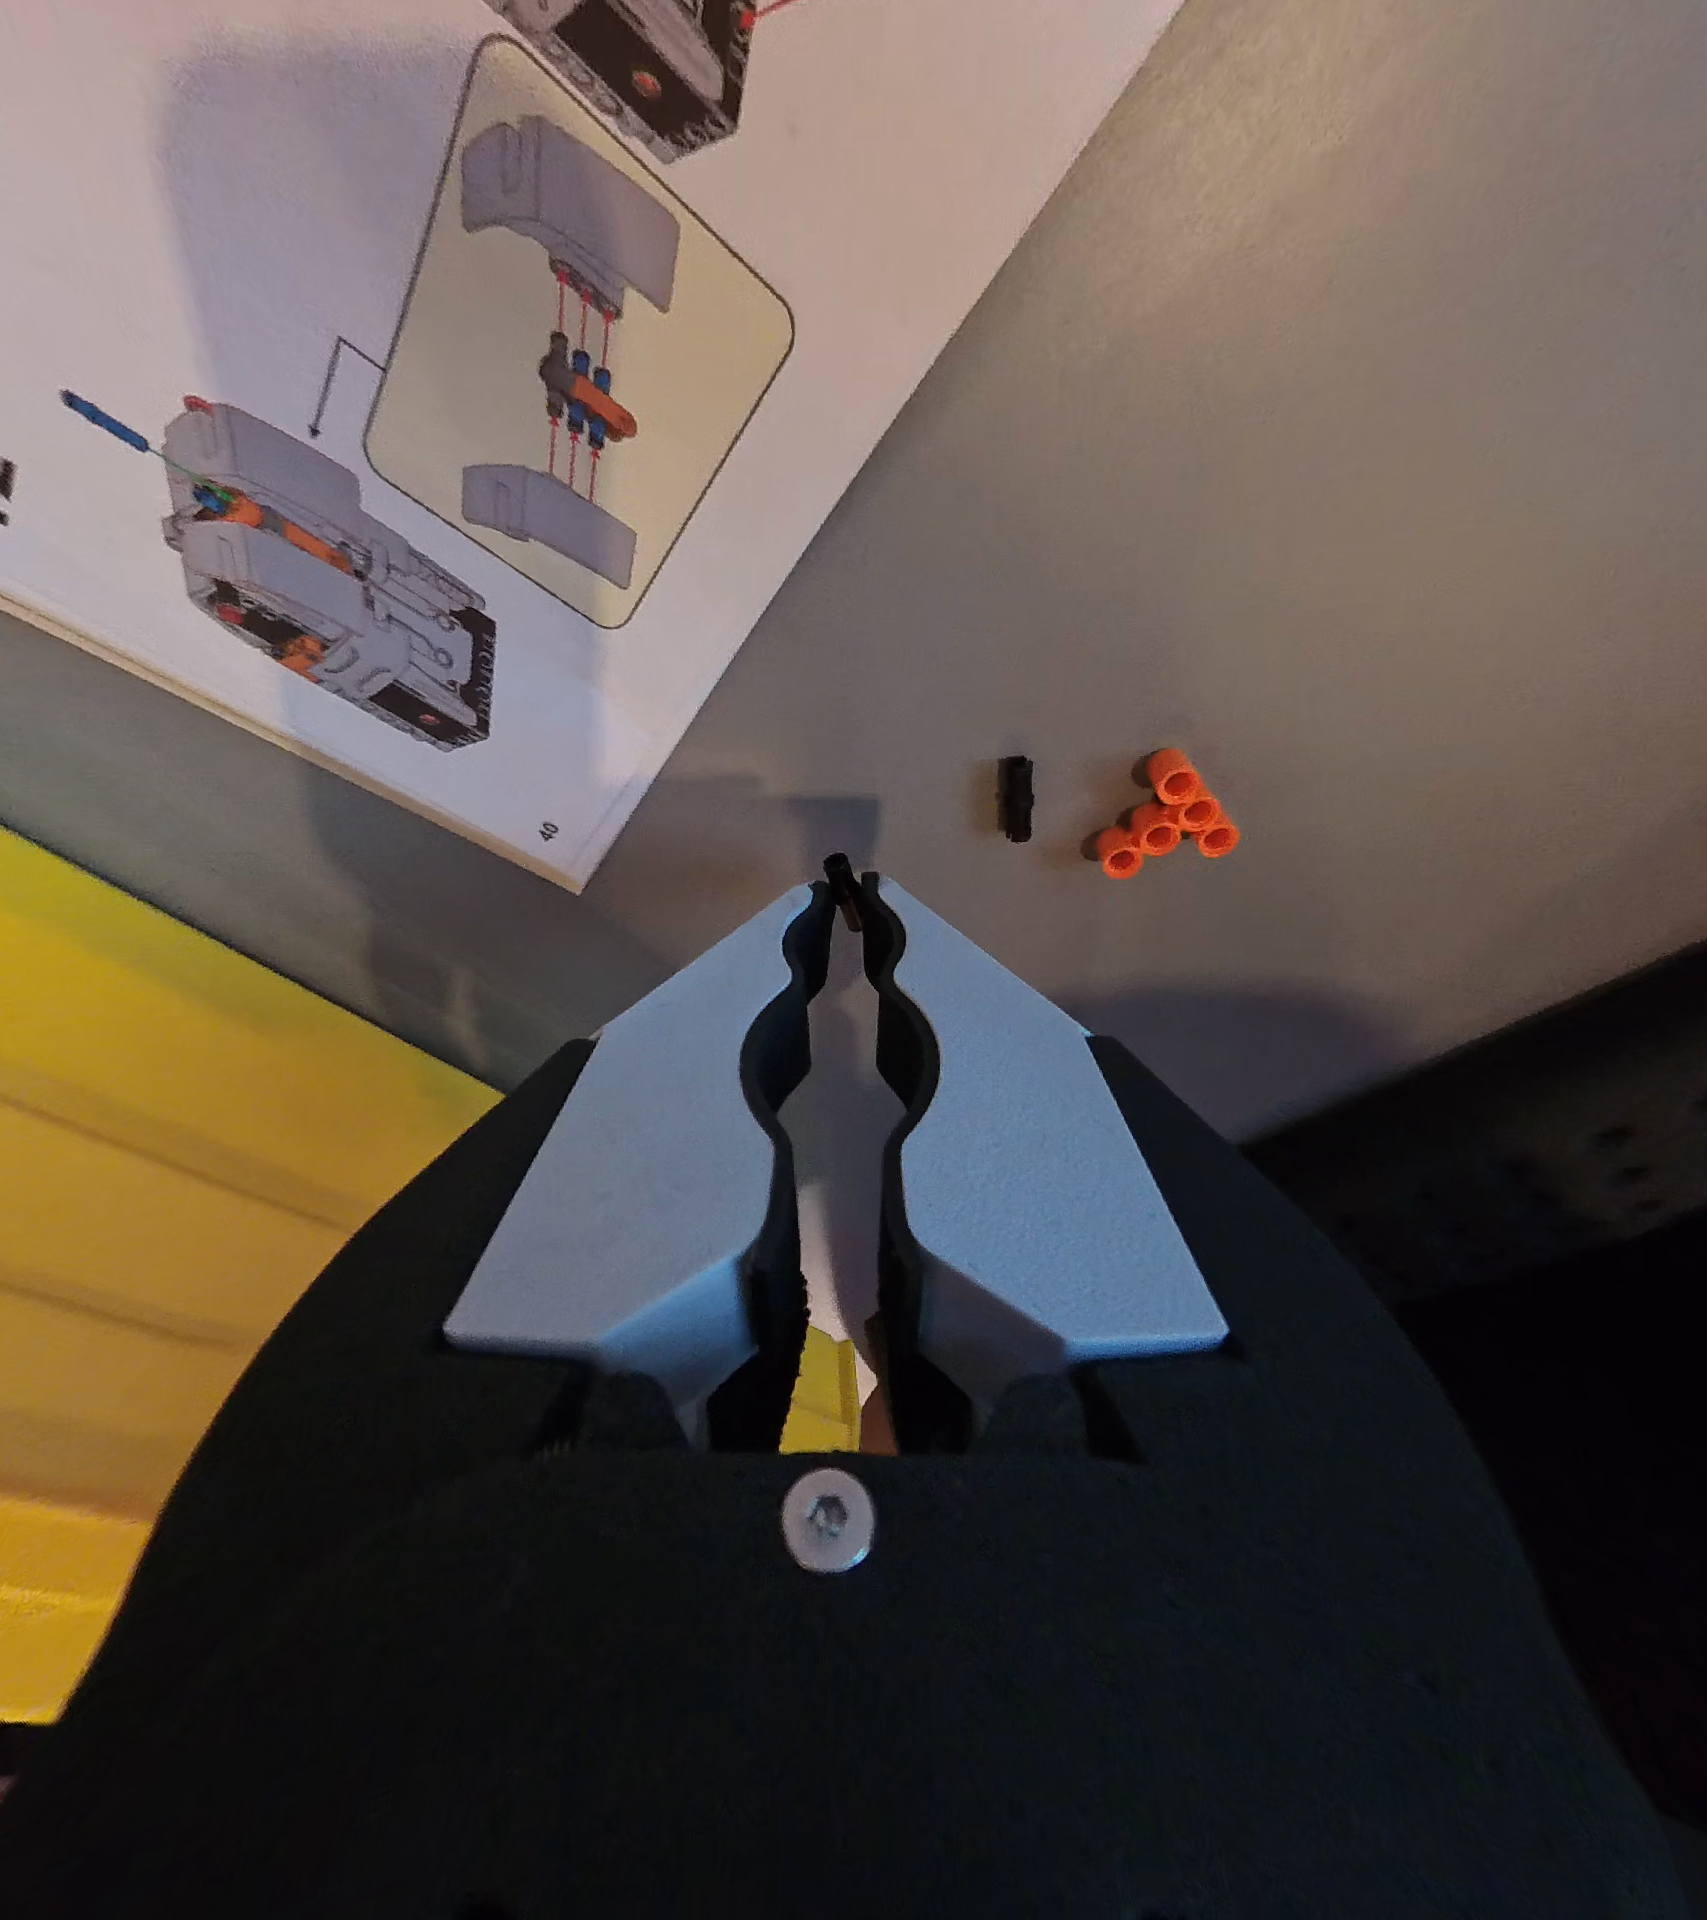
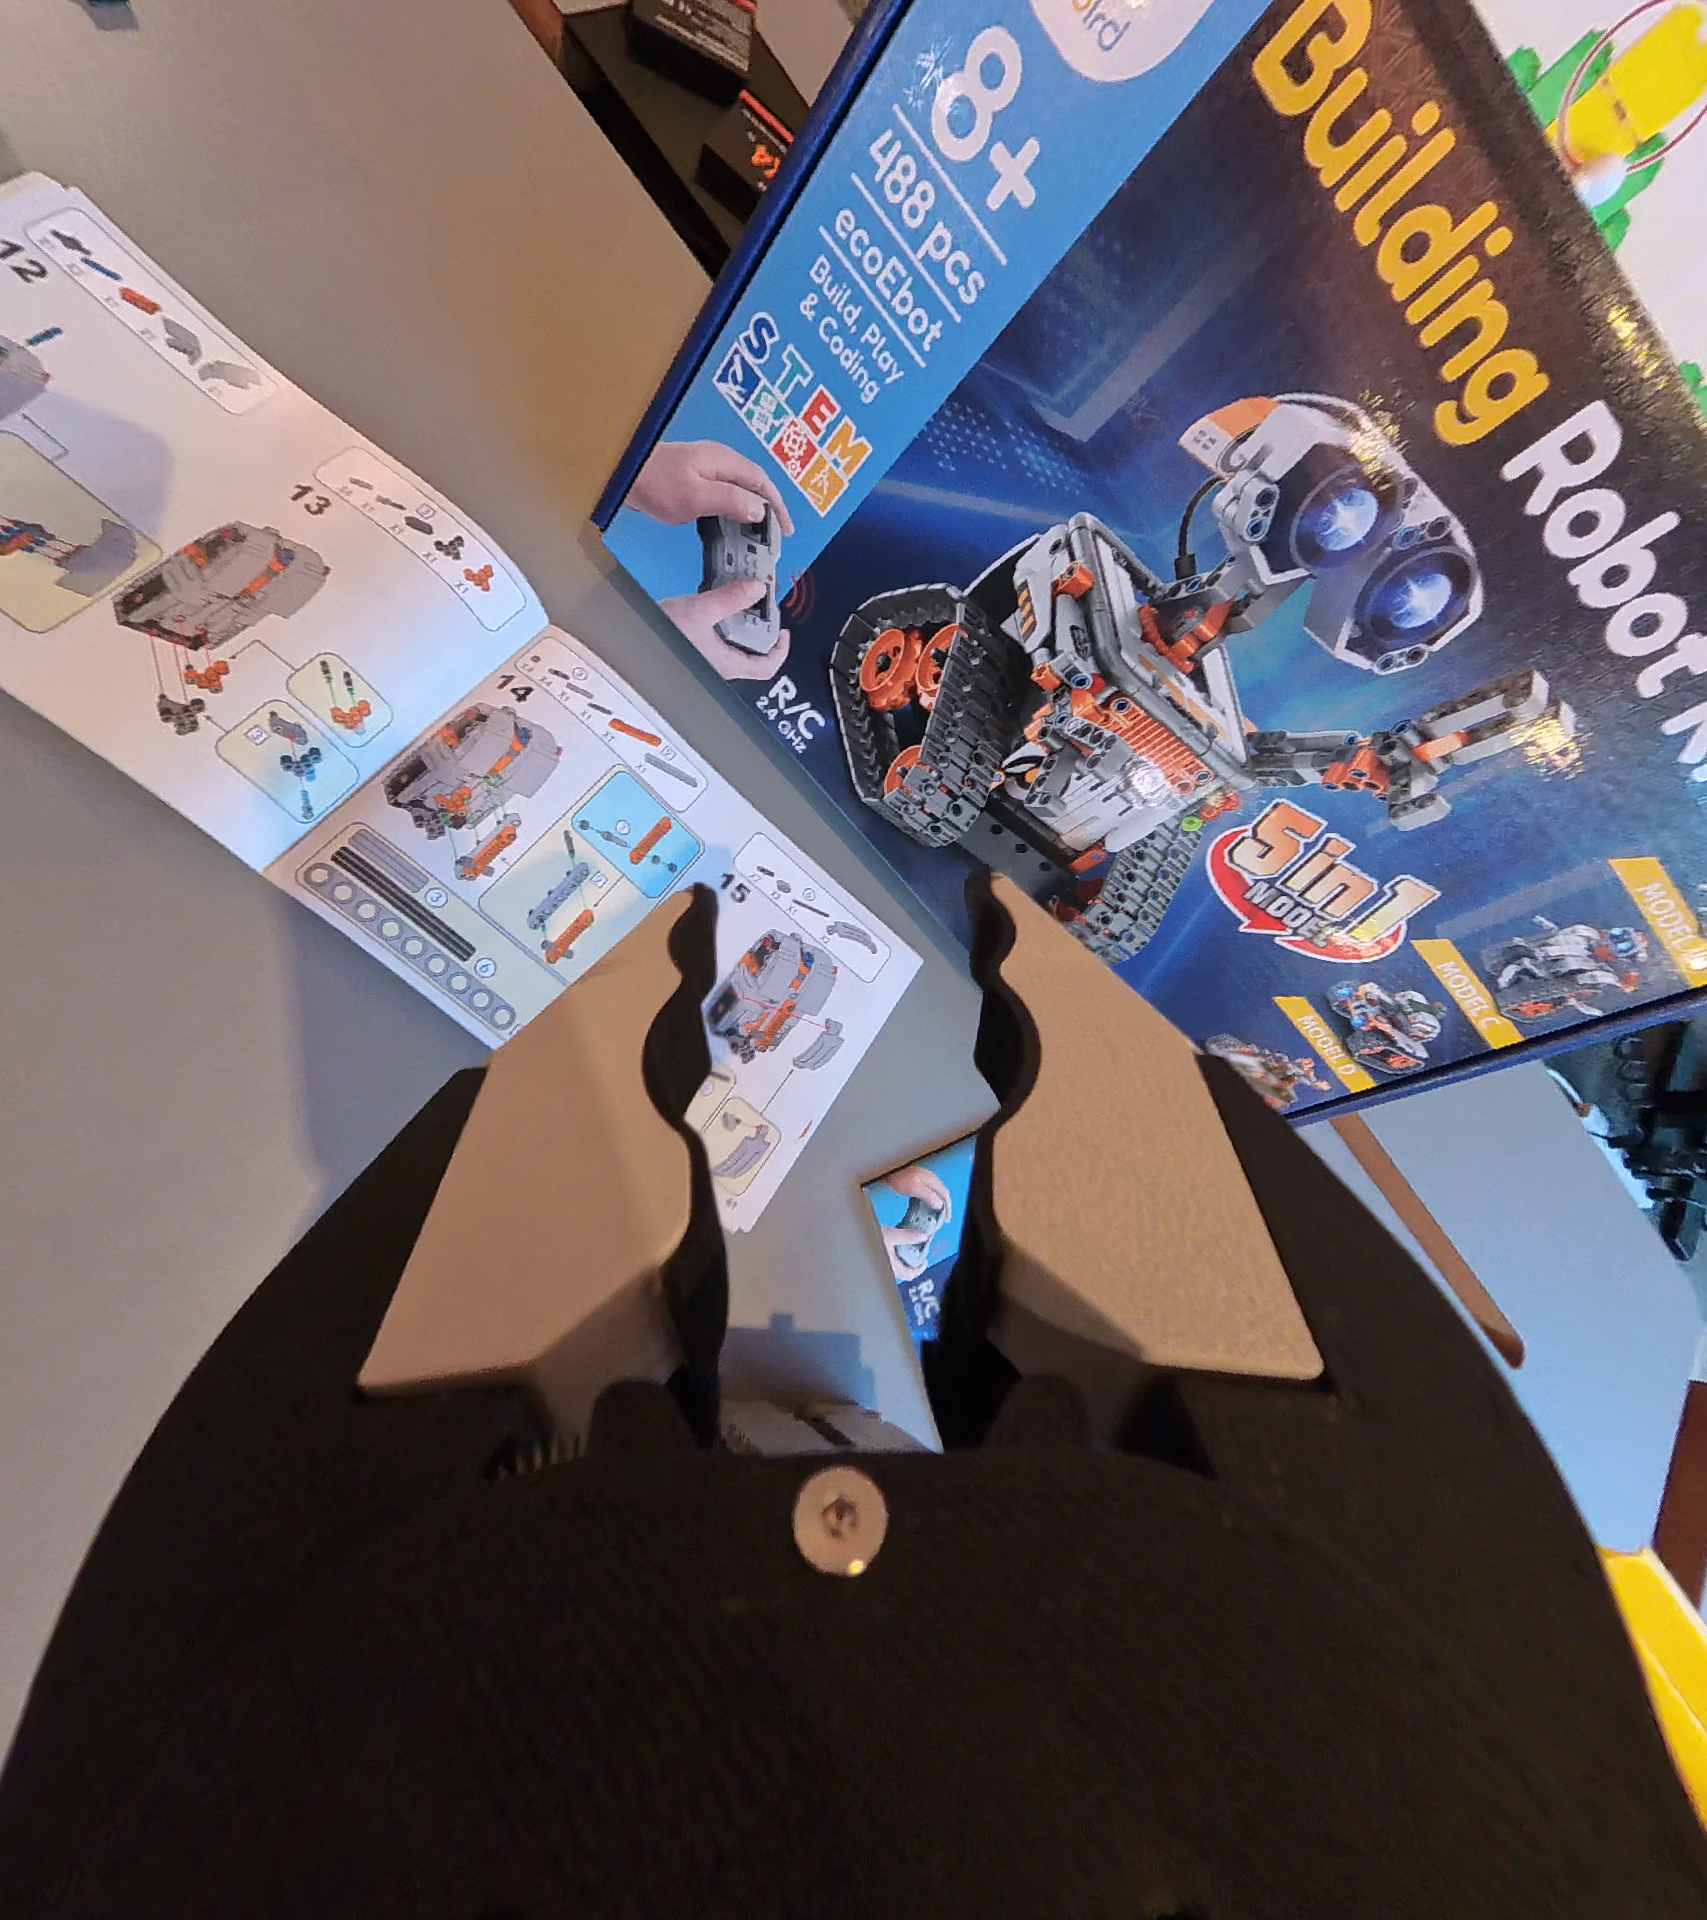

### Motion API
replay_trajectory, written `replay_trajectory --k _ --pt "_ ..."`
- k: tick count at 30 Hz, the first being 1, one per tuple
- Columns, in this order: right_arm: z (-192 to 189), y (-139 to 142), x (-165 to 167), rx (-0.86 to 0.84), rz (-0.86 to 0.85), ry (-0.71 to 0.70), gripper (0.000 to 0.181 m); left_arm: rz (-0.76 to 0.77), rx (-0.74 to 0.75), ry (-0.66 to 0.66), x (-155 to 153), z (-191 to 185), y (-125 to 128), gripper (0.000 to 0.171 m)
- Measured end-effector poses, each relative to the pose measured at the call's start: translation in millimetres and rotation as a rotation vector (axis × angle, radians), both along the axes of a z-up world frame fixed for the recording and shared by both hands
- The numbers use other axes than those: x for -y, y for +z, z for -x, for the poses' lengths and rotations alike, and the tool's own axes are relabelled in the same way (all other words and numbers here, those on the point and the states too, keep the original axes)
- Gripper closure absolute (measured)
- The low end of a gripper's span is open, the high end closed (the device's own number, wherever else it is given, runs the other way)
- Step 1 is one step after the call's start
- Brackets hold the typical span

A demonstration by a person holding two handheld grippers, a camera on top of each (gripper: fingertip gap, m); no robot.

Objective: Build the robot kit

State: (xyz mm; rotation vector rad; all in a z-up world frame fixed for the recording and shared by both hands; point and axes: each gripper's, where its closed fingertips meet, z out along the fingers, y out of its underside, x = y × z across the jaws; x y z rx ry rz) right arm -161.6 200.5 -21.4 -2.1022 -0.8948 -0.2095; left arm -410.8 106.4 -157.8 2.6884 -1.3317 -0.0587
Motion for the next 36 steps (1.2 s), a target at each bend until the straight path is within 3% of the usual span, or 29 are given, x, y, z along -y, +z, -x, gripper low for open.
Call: replay_trajectory --k 7,9,10,14,20,25,28,32,36 --pt "-1.2 0.0 4.2 -0.007 0.022 0.002 0.132 0.060 -0.019 -0.007 7.5 0.8 -11.2 0.168" --pt "-3.0 0.0 6.7 0.005 0.032 -0.006 0.131 0.043 -0.017 -0.001 4.6 2.1 -8.5 0.143" --pt "-5.1 0.0 9.0 0.018 0.043 -0.018 0.129 0.024 -0.010 0.001 2.4 2.6 -4.2 0.140" --pt "-3.9 -1.7 33.8 0.064 0.151 -0.065 0.123 -0.096 0.128 0.012 -5.0 -5.2 35.1 0.143" --pt "17.0 -5.6 101.5 0.204 0.337 -0.128 0.122 -0.320 0.392 0.061 -8.1 3.7 113.8 0.151" --pt "38.0 -24.1 149.9 0.403 0.436 -0.007 0.122 -0.399 0.550 0.277 -13.7 18.3 144.1 0.155" --pt "57.8 -33.8 167.5 0.440 0.476 0.108 0.122 -0.402 0.525 0.377 -13.6 23.1 143.3 0.154" --pt "75.2 -39.0 192.4 0.419 0.535 0.298 0.119 -0.419 0.460 0.414 -16.1 19.3 144.6 0.152" --pt "92.4 -48.4 208.6 0.385 0.629 0.418 0.116 -0.479 0.475 0.434 -31.6 6.1 163.6 0.151"
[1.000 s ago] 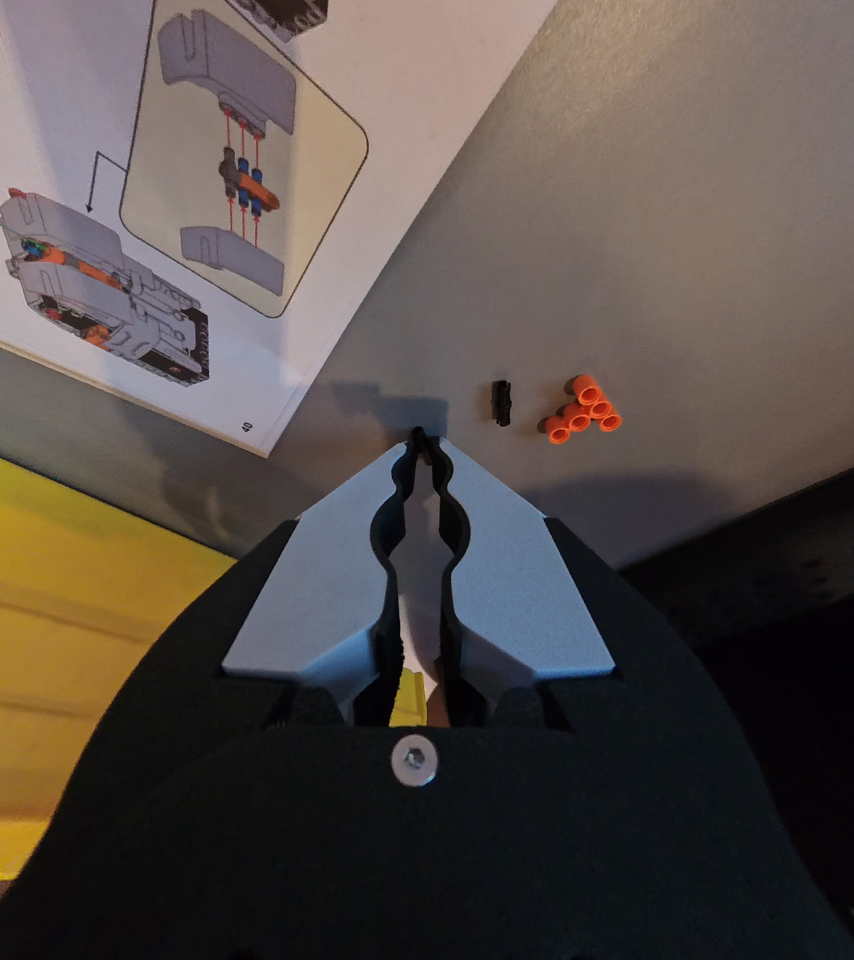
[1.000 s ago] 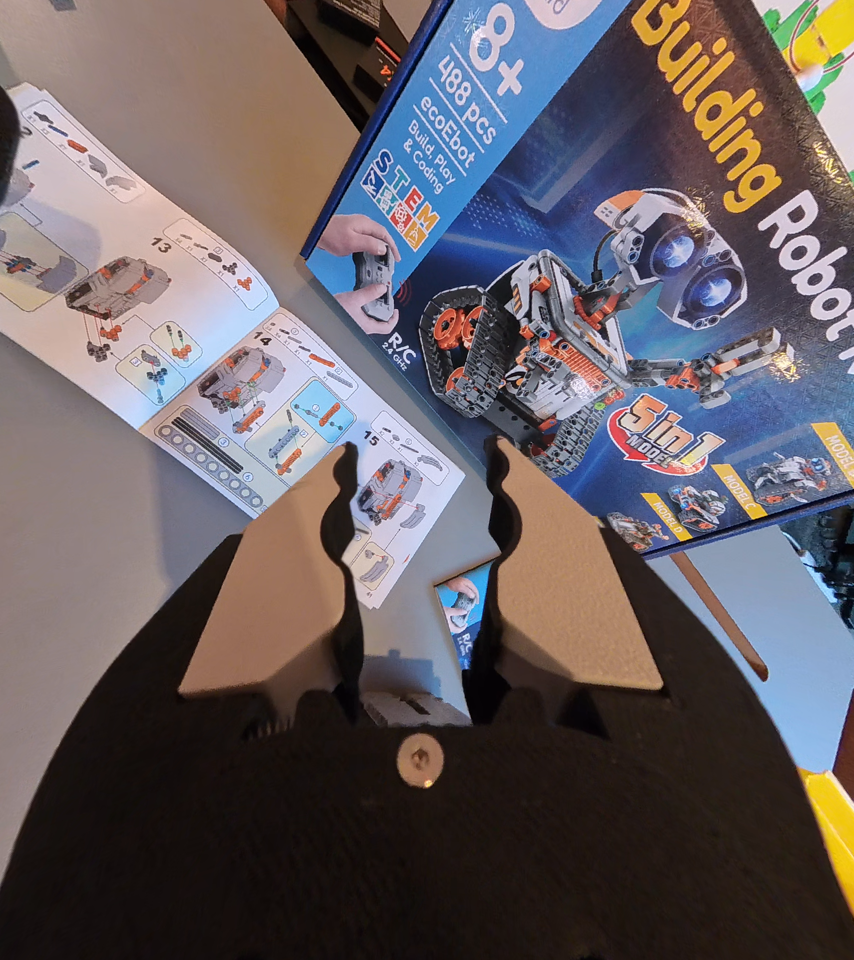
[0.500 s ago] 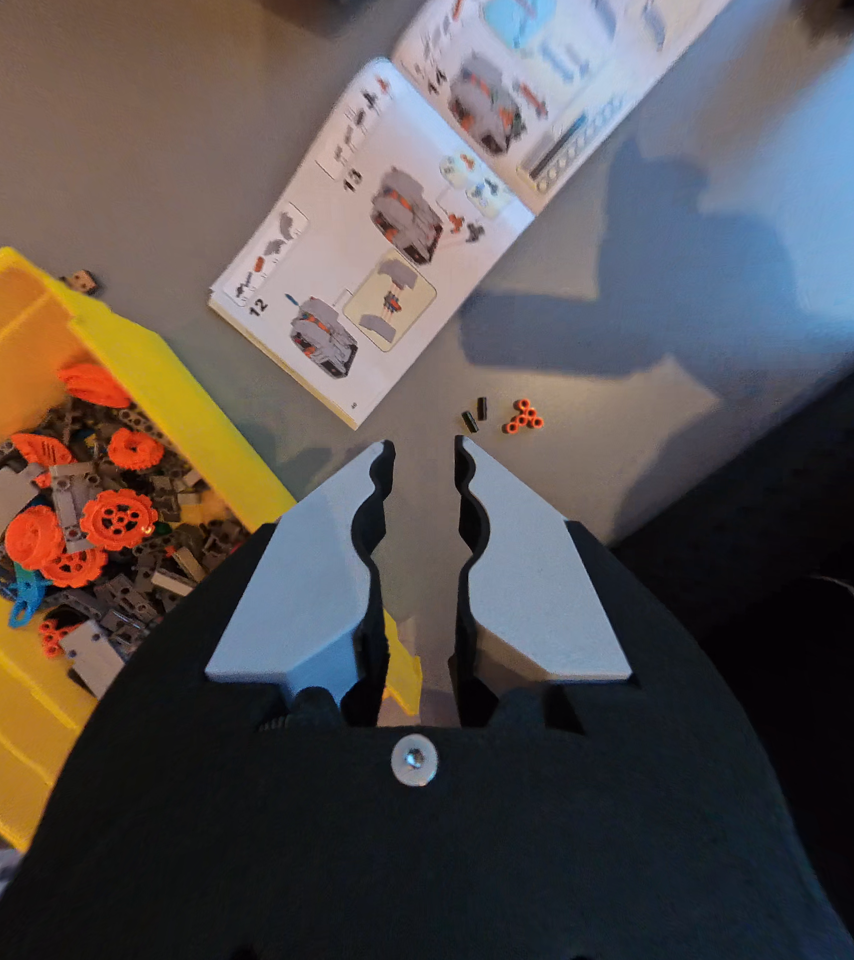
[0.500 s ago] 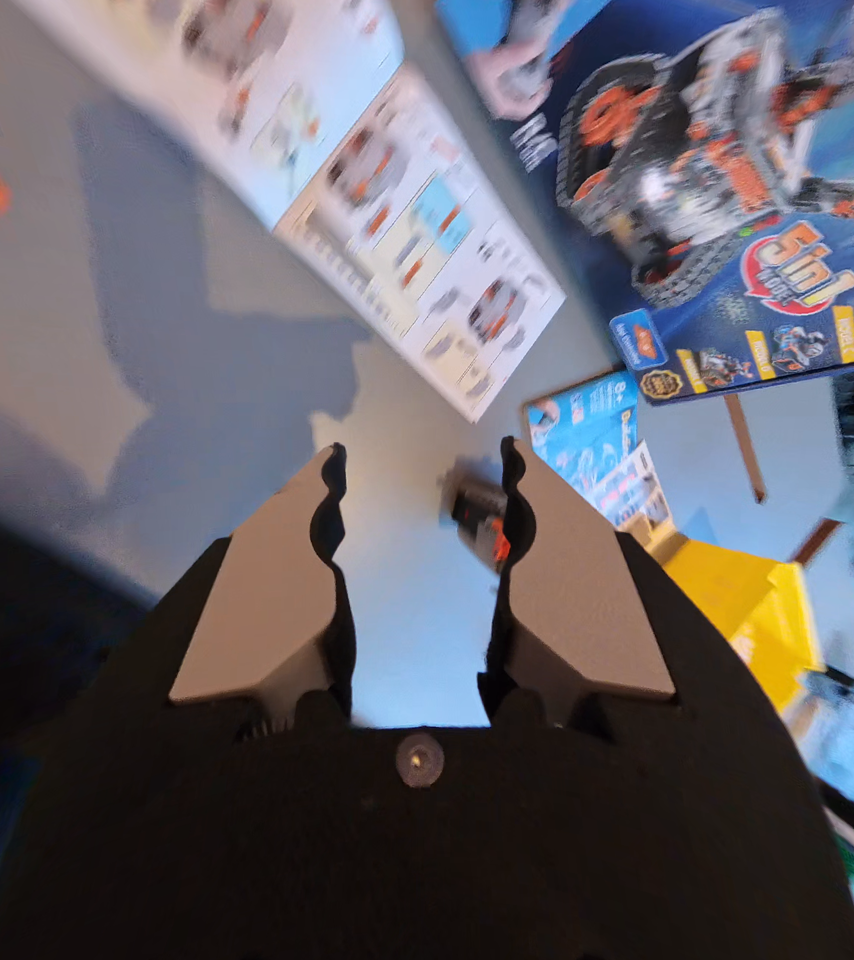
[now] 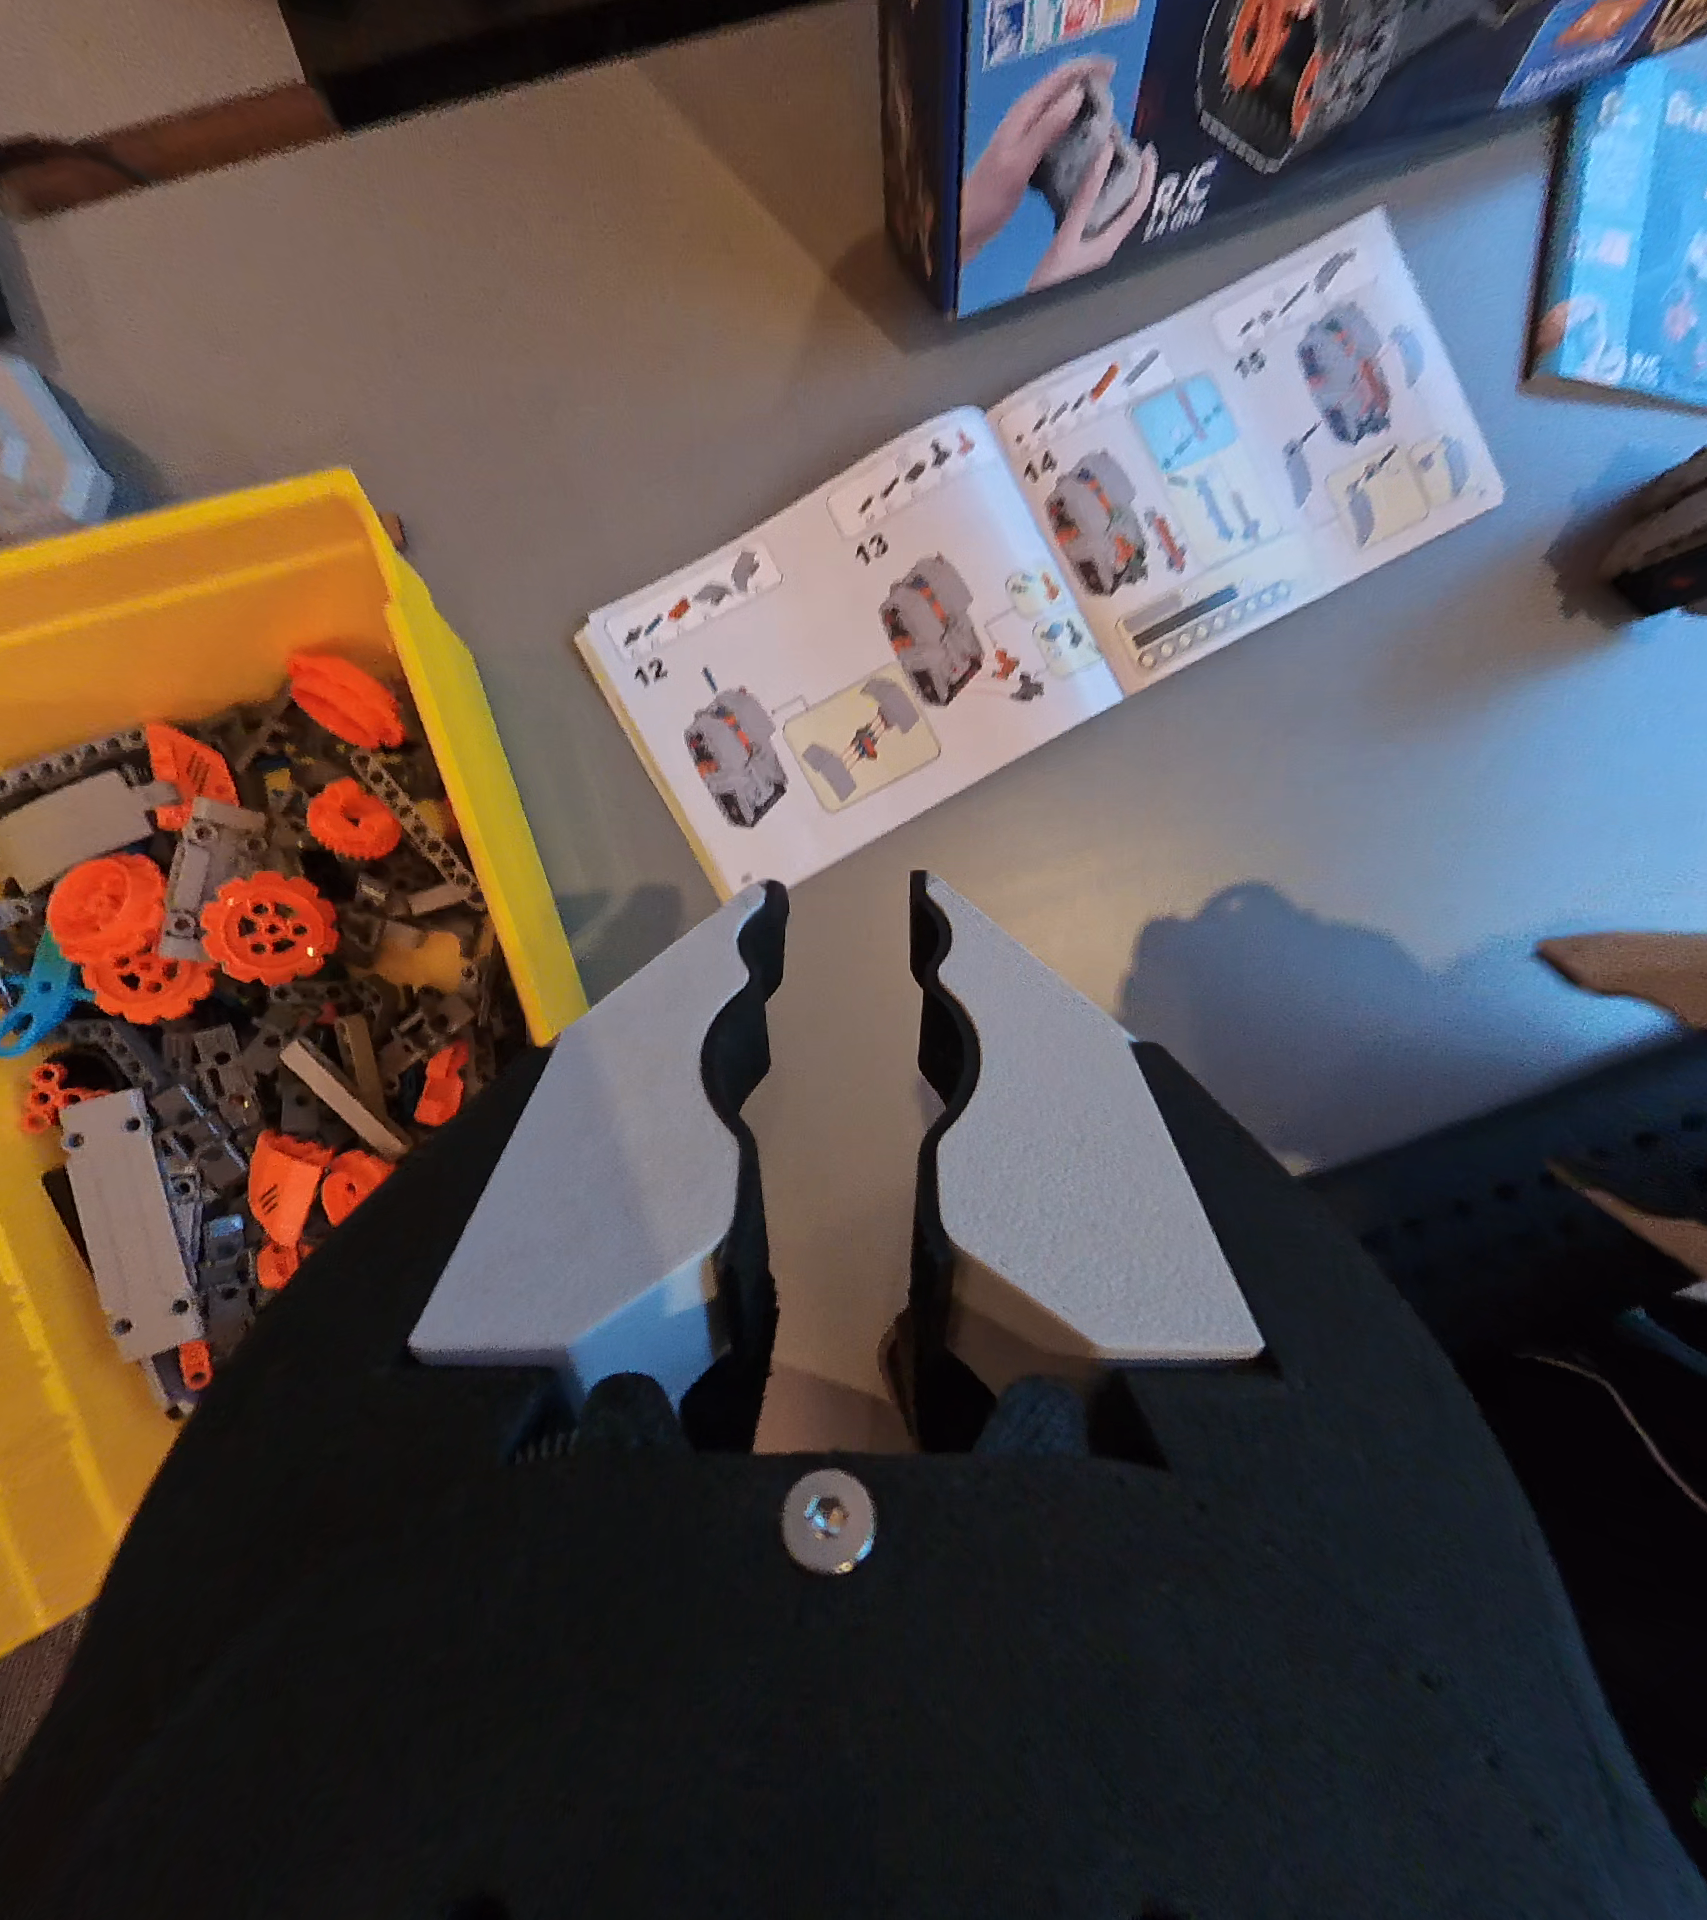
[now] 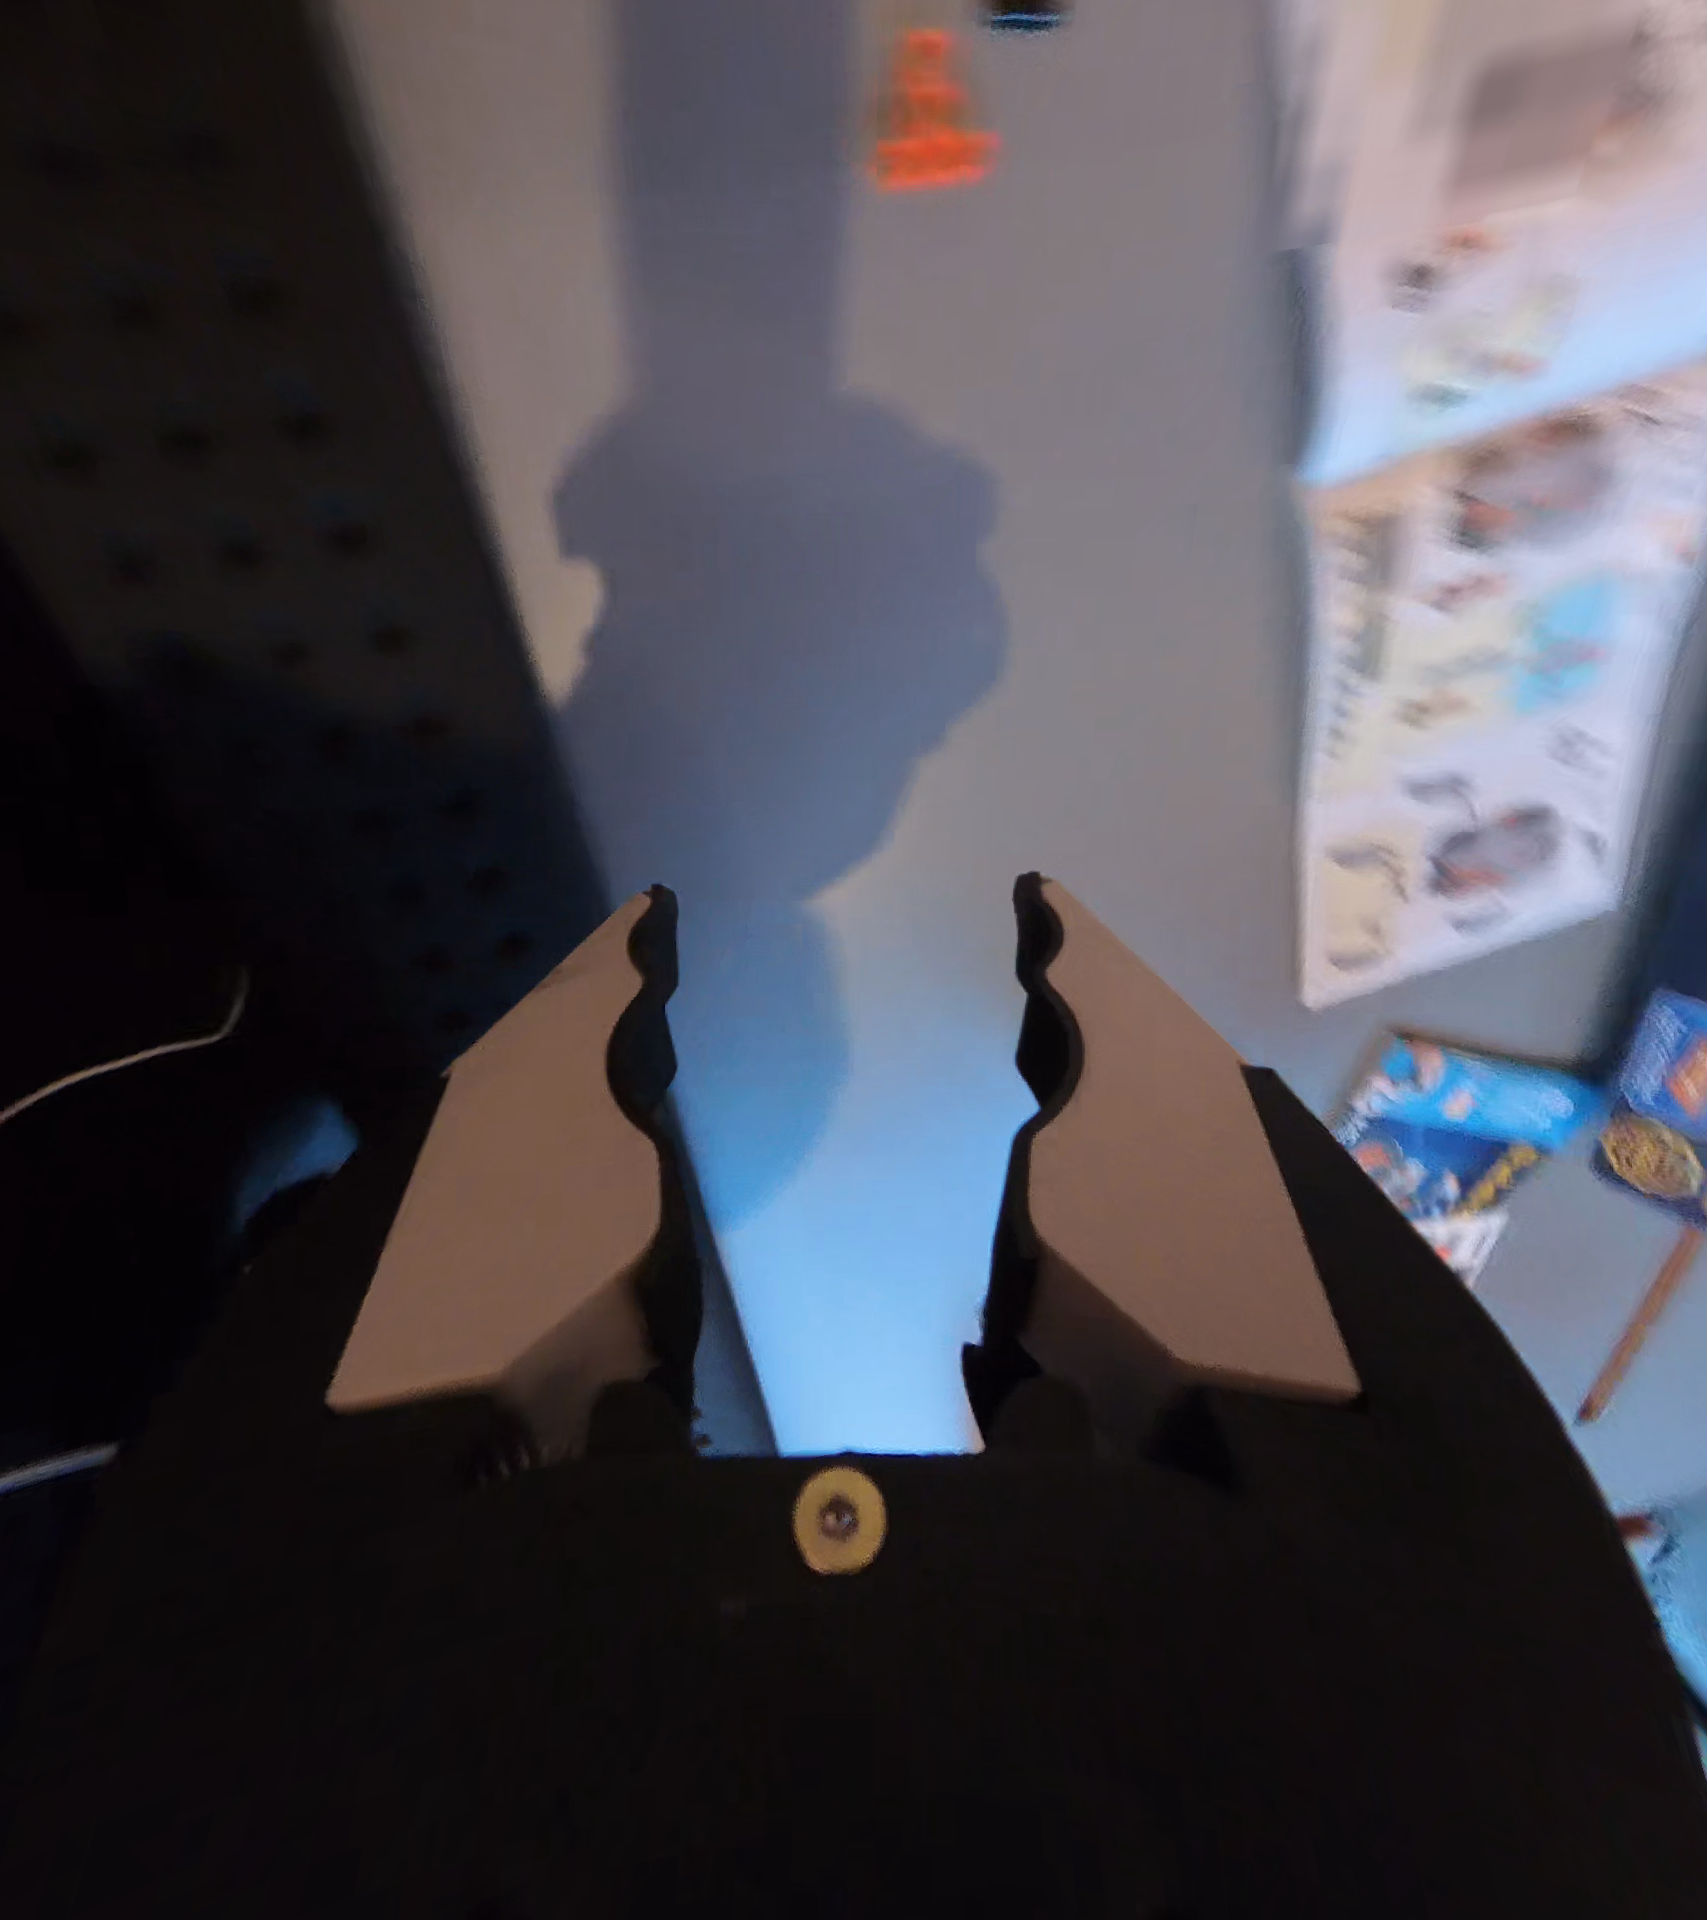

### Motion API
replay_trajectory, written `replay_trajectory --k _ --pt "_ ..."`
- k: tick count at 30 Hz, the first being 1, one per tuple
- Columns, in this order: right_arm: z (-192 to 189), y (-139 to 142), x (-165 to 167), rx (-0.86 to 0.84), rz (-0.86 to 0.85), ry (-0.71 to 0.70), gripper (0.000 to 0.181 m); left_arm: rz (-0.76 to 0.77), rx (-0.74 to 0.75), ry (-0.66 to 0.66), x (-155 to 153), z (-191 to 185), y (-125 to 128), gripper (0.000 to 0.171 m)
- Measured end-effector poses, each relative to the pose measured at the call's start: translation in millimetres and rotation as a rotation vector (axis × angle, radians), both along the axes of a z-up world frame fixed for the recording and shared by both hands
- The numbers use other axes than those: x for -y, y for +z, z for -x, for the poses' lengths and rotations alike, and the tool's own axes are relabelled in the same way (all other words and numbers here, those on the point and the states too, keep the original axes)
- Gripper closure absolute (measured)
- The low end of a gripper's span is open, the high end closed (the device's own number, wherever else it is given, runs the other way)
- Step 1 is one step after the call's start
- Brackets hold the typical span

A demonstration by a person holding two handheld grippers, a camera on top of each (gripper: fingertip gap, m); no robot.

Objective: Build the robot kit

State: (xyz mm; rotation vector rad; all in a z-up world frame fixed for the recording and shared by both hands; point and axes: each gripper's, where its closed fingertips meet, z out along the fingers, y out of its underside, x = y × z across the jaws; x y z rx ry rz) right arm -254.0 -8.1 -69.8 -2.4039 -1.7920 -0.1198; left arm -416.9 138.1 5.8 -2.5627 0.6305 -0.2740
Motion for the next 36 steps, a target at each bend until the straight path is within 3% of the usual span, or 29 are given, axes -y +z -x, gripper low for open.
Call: replay_trajectory --k 3,6,9,18,29,32,36 --pt "-2.0 -7.3 2.2 0.045 0.019 0.044 0.111 -0.042 0.008 -0.034 -7.4 -14.7 15.6 0.151" --pt "-4.8 -5.7 -6.0 0.031 0.014 -0.021 0.111 -0.084 0.022 -0.062 -9.4 -24.6 25.0 0.152" --pt "-0.5 -4.7 -11.6 0.019 -0.002 -0.049 0.111 -0.090 0.034 -0.071 -7.2 -26.1 22.7 0.153" --pt "11.3 -9.6 2.1 0.018 0.038 0.053 0.110 -0.080 0.012 -0.077 -7.9 -18.8 14.8 0.152" --pt "-28.0 -22.3 -23.1 0.121 0.056 -0.150 0.108 -0.128 0.019 -0.016 -7.9 18.7 22.0 0.151" --pt "-50.7 -24.4 -49.9 0.130 0.034 -0.279 0.110 -0.170 -0.006 -0.031 -7.9 35.2 25.2 0.151" --pt "-76.9 -10.4 -94.1 -0.005 -0.050 -0.454 0.112 -0.304 -0.056 -0.033 -16.5 68.2 40.8 0.147"
